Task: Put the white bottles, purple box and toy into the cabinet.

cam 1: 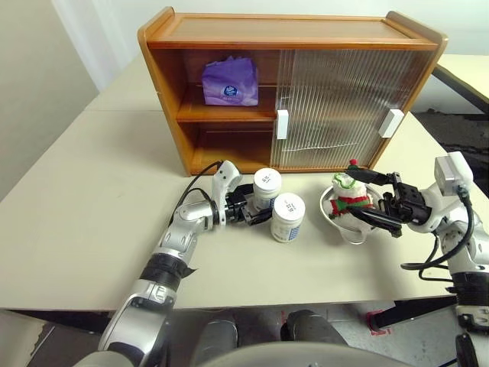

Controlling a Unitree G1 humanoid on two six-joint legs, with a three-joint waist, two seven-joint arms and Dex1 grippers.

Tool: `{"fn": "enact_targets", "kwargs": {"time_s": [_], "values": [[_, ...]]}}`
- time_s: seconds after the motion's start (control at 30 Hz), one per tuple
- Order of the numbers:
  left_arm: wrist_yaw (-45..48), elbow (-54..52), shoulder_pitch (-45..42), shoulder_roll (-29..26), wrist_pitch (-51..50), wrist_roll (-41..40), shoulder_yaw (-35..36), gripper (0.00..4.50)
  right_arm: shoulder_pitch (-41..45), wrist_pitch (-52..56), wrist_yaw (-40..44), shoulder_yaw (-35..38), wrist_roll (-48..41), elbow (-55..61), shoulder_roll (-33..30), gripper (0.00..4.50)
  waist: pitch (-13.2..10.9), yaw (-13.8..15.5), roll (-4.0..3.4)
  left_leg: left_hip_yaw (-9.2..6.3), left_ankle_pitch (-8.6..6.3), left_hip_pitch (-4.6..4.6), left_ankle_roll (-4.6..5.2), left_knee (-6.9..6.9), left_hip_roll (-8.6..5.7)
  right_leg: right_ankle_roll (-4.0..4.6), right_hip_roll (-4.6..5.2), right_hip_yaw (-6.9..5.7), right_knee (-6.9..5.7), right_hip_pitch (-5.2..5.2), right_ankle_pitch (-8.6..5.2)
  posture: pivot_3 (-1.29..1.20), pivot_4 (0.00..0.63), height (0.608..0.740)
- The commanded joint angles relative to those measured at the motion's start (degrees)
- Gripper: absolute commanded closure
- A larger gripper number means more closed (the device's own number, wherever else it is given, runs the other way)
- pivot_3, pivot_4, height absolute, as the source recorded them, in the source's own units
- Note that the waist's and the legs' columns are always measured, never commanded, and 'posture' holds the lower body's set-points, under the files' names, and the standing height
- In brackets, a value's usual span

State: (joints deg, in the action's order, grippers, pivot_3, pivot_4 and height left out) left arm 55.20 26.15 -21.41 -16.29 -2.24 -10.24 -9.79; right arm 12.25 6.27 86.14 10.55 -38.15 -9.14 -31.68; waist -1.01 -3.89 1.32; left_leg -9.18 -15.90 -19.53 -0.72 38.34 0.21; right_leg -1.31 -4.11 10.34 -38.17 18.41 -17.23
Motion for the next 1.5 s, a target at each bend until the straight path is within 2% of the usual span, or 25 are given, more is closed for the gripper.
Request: {"fn": "enact_targets", "kwargs": {"time_s": [0.03,0.07,0.1,0.17,0.23,0.27,0.57,0.83,1.13,1.5], "values": [[1.2,1.59,-0.42,0.6,0.63,1.27,-1.62,0.04,0.14,-0.65,0.83,-0.18,0.55,-0.8,-0.61,0.0,0.02,-0.04,-0.03,0.0,0.0,0.0,0.0,0.01,0.0,0.0,0.0,0.0,0.0,0.0,0.0,-0.13,0.0,0.74],[1.24,1.74,-0.5,0.65,0.67,1.36,-1.67,0.04,0.19,-0.69,0.92,-0.14,0.56,-0.95,-0.65,0.0,0.03,-0.06,-0.04,0.0,0.0,0.0,0.0,0.01,0.0,-0.01,0.0,0.0,0.0,0.0,-0.01,-0.13,0.0,0.74],[1.3,1.94,-0.61,0.65,0.51,1.49,-1.71,0.22,0.24,-0.7,0.96,-0.1,0.57,-1.03,-0.7,0.0,0.03,-0.06,-0.05,0.0,0.0,-0.01,0.0,0.01,-0.01,-0.02,0.0,0.0,0.0,0.0,-0.01,-0.13,0.0,0.74],[1.37,2.2,-0.75,0.58,-0.32,1.82,-1.8,0.62,0.22,-0.78,1.07,0.01,0.52,-1.13,-0.8,0.0,0.04,0.02,-0.06,0.0,0.0,-0.02,0.0,0.02,-0.01,-0.03,0.0,0.0,0.0,0.0,-0.02,-0.13,0.0,0.74],[1.32,2.5,-0.84,0.35,-0.81,2.25,-1.9,1.22,0.23,-0.87,1.18,0.06,0.52,-1.32,-0.87,0.0,0.05,0.08,-0.08,-0.01,-0.01,-0.03,0.02,0.02,-0.03,-0.03,0.0,0.01,0.02,0.0,-0.02,-0.13,0.0,0.74],[1.37,2.58,-0.72,0.12,-0.88,2.48,-1.99,1.34,0.23,-1.0,1.29,0.07,0.55,-1.48,-0.87,0.0,0.07,0.07,-0.11,-0.01,-0.02,-0.04,0.02,0.02,-0.03,-0.03,0.01,0.01,0.03,0.0,-0.02,-0.13,0.0,0.74],[-1.12,0.7,0.57,-0.63,-0.22,1.04,0.82,1.34,0.61,-1.55,1.79,-0.24,0.69,-2.52,-0.54,0.0,0.13,-0.23,-0.2,0.0,-0.02,0.0,0.03,0.02,-0.04,-0.06,0.01,0.02,0.04,-0.05,-0.03,-0.13,0.0,0.74],[-11.71,0.92,-2.31,0.59,5.0,0.53,7.09,1.34,0.57,-2.06,2.05,-0.62,0.86,-3.09,-0.17,0.0,0.12,-0.35,-0.2,0.0,0.0,-0.03,0.04,0.02,-0.04,-0.06,0.0,0.01,0.04,-0.02,-0.04,-0.12,0.0,0.74],[-20.47,7.51,-7.18,2.01,4.9,2.52,9.13,1.34,0.13,-2.07,1.49,-0.63,0.84,-2.69,0.32,0.0,0.12,-0.18,-0.19,-0.01,-0.01,-0.06,0.05,0.03,-0.07,-0.05,0.0,0.03,0.05,-0.03,-0.03,-0.13,0.0,0.74],[-29.78,21.28,-15.59,4.4,6.97,4.74,10.51,1.34,0.04,-2.08,1.1,-0.32,0.36,-2.15,0.51,0.0,0.1,-0.33,-0.17,0.0,0.01,-0.08,0.07,0.08,-0.08,-0.21,0.0,0.04,0.09,-0.03,0.03,-0.14,0.0,0.74]]}}
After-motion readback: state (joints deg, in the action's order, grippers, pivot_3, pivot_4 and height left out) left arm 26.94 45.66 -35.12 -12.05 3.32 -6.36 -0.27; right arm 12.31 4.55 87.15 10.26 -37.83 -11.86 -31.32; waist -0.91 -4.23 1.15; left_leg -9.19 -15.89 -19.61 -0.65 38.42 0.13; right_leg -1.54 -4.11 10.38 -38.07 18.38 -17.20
